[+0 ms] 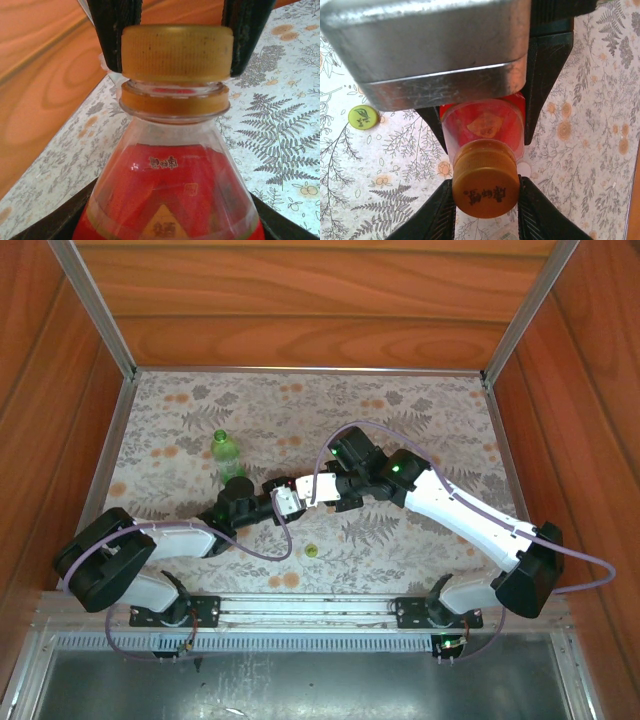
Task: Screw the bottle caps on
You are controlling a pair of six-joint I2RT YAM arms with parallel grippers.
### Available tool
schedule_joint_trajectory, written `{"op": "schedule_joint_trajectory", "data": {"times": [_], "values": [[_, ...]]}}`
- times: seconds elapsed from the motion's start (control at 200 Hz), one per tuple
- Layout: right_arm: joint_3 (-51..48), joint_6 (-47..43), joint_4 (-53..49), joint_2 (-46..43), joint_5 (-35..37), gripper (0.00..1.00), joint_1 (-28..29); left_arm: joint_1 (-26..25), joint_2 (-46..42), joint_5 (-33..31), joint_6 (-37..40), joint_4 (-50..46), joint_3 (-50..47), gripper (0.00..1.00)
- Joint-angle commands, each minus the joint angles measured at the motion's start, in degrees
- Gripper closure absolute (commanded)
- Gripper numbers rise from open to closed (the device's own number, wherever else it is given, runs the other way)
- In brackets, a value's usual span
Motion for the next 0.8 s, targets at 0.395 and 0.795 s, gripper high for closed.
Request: {"op": "schedule_joint_trajectory", "data": {"times": [0.395,0.795], "values": [[4.0,87.1,1.9,2.8,-2.4,0.96,-0.3,-0.6,0.1,0.9,-0.4,-3.9,-1.1,0.42],[2.4,55.9,-2.5,-2.1,0.5,0.55,-1.1,-0.6,0.4,1.0,-0.2,-3.8,-1.2,0.42]]}}
